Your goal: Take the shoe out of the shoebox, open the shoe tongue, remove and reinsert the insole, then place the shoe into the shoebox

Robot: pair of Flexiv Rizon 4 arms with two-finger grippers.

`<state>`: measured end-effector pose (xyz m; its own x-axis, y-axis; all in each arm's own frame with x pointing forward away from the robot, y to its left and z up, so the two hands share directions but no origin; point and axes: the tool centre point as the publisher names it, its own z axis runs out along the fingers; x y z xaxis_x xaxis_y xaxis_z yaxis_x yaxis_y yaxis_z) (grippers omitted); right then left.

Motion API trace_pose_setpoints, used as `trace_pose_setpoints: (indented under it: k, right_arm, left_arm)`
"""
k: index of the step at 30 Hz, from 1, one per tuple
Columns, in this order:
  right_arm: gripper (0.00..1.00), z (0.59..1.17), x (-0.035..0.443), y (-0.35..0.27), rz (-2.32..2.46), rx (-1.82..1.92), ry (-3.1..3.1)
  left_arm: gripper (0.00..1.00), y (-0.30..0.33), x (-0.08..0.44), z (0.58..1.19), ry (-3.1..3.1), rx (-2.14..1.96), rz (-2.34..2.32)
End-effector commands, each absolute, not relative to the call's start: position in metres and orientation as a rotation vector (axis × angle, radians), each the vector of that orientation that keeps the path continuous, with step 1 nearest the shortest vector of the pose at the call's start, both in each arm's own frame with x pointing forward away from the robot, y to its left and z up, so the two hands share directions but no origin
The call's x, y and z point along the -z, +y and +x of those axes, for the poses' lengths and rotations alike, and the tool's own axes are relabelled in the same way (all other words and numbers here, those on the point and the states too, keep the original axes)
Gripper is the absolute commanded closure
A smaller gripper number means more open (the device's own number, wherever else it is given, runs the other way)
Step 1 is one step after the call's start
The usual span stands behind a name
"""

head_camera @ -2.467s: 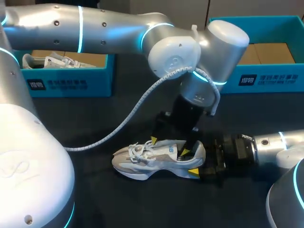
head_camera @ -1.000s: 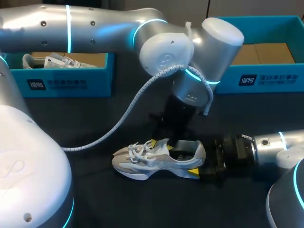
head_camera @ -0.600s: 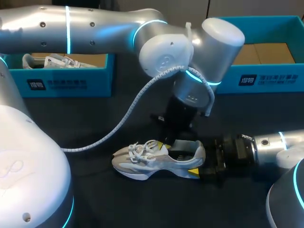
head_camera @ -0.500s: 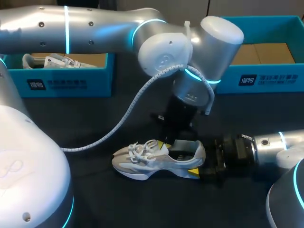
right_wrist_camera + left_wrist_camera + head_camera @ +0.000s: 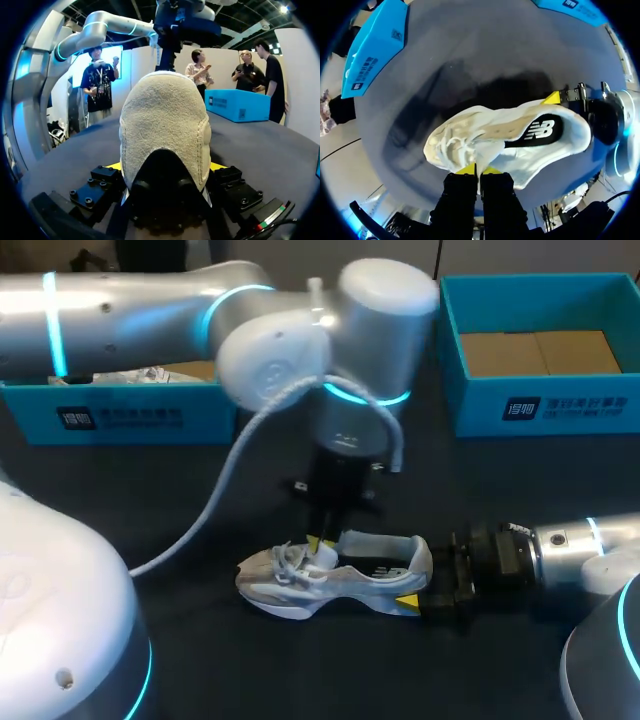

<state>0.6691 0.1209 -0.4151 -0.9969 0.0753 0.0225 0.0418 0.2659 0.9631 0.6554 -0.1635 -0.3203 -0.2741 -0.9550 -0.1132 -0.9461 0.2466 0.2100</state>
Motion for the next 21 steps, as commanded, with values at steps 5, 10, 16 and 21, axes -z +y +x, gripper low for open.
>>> trace_pose_setpoints:
  k: [5,10,16,21]
  right_arm:
    - [1.0,0.669,0.414,0.121,0.115,-1.878,2.48]
    - [1.0,0.669,0.414,0.121,0.115,-1.878,2.48]
    - [1.0,0.669,0.414,0.121,0.115,-1.878,2.48]
    - [1.0,0.669,0.414,0.121,0.115,-1.878,2.48]
  left_arm:
    - [1.0,-0.113,0.306,0.649,-2.307,-0.087,1.79]
    - [1.0,-0.101,0.309,0.653,-2.255,-0.16,1.768]
    - [1.0,-0.089,0.31,0.655,-2.229,-0.22,1.761]
    - [1.0,-0.083,0.322,0.659,-2.208,-0.205,1.774]
